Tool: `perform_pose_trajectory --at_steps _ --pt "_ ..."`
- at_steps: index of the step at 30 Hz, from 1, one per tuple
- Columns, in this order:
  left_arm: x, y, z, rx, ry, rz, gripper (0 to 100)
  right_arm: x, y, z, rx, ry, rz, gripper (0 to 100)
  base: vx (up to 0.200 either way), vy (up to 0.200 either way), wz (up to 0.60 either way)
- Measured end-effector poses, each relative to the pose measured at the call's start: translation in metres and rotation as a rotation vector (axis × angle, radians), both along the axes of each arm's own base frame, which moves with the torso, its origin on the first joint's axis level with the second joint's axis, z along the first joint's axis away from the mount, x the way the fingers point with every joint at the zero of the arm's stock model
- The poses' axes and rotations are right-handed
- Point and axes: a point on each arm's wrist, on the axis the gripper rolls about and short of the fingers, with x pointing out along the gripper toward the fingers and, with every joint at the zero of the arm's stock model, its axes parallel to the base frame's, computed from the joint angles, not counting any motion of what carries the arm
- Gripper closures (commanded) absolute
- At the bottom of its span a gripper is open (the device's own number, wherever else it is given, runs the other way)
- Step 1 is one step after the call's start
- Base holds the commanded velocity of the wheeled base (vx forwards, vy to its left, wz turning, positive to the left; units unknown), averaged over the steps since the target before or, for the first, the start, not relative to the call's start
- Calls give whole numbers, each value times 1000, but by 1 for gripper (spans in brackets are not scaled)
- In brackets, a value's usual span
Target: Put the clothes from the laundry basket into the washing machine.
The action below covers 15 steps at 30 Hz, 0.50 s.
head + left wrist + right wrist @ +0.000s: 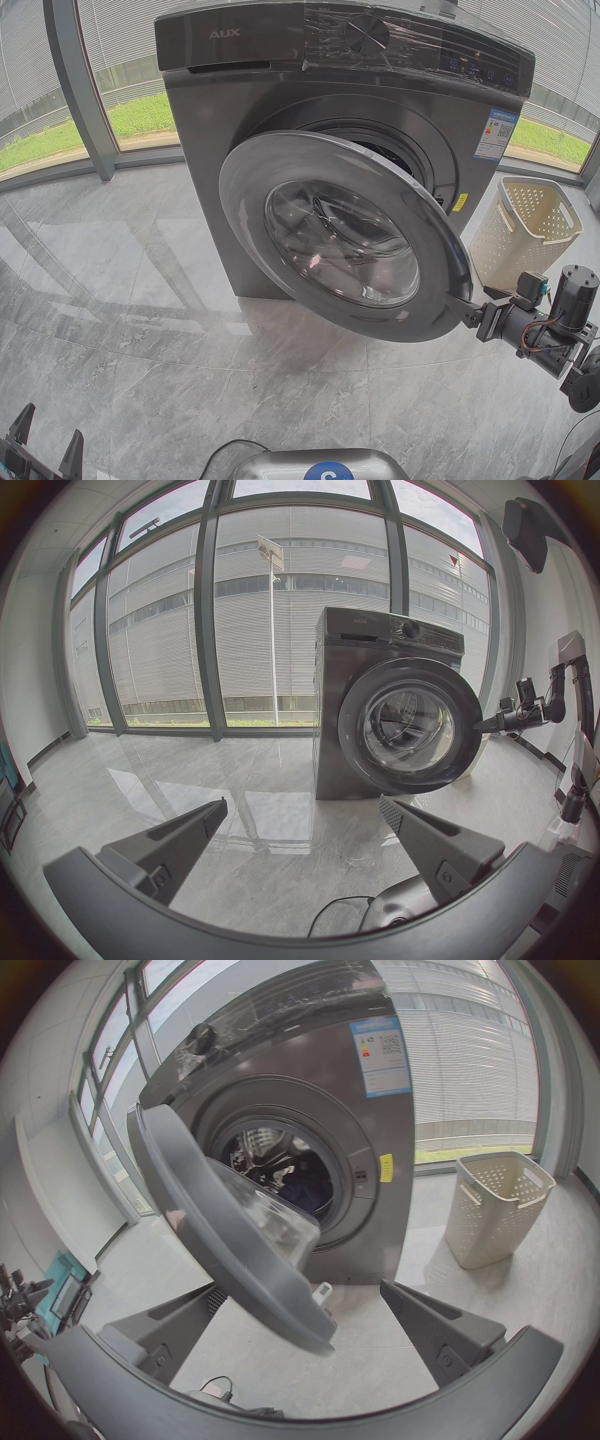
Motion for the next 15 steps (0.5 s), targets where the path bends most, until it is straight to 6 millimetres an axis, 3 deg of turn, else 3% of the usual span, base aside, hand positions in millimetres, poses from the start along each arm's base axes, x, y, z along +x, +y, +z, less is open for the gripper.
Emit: perform_pose_trajectory --at_steps 6,11,15 --pt "0 0 0 0 1 0 0 -7 -17 -16 -26 66 -66 0 0 -200 0" --pt "0 0 0 0 0 0 0 -20 -12 -25 -32 111 -22 0 0 0 0" --pt "0 0 0 0 1 0 0 -31 4 -28 -16 130 70 0 0 0 0"
